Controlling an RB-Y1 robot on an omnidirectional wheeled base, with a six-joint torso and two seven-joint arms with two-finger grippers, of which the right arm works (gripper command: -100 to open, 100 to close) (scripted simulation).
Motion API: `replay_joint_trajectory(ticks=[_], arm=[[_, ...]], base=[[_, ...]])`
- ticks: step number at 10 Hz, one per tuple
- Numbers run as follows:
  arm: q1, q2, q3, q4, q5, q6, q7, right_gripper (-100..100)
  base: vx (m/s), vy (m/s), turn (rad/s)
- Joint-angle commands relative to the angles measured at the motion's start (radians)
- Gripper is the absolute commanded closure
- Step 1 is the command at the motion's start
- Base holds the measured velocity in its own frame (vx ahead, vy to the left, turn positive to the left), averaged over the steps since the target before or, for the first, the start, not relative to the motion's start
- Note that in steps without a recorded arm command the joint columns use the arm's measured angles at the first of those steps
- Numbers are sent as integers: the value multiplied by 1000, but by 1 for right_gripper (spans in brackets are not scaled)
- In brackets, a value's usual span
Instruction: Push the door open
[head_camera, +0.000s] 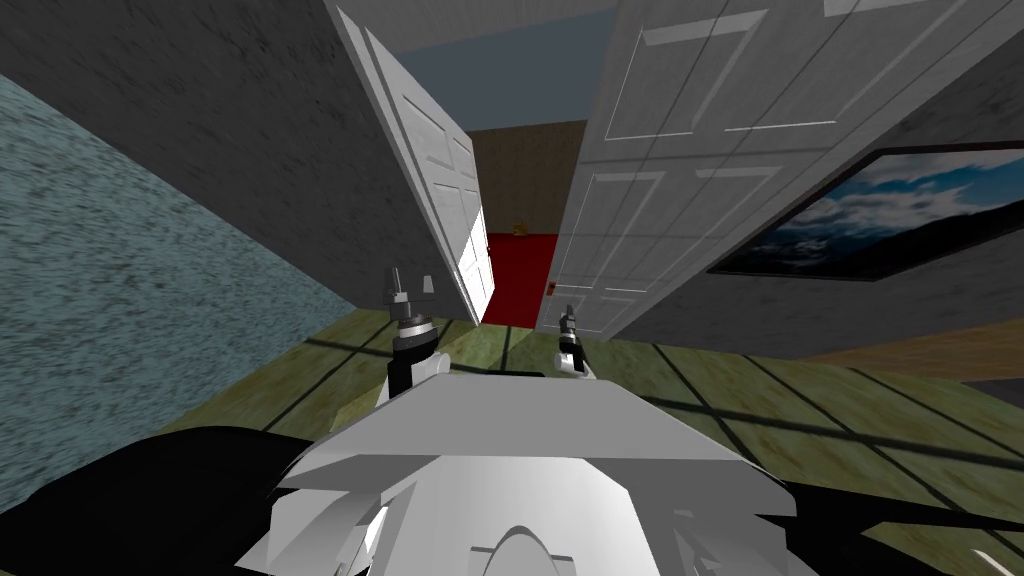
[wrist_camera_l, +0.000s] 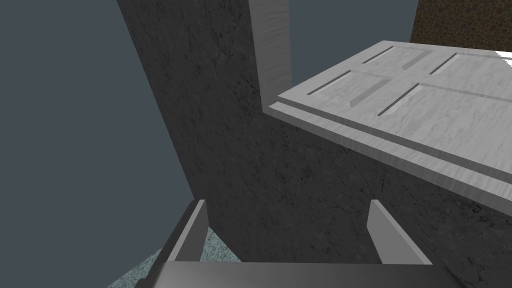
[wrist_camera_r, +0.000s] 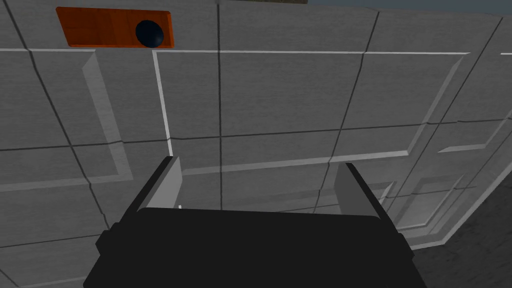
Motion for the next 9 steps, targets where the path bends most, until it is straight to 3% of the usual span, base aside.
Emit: replay_joint_trajectory(ticks=[1,9], arm=[[-15,4,1,40,-6,-5,6,-100],[-80,33,6,198,-27,-25,30,-100]], base=[[107,-72,50],[71,-60,39]])
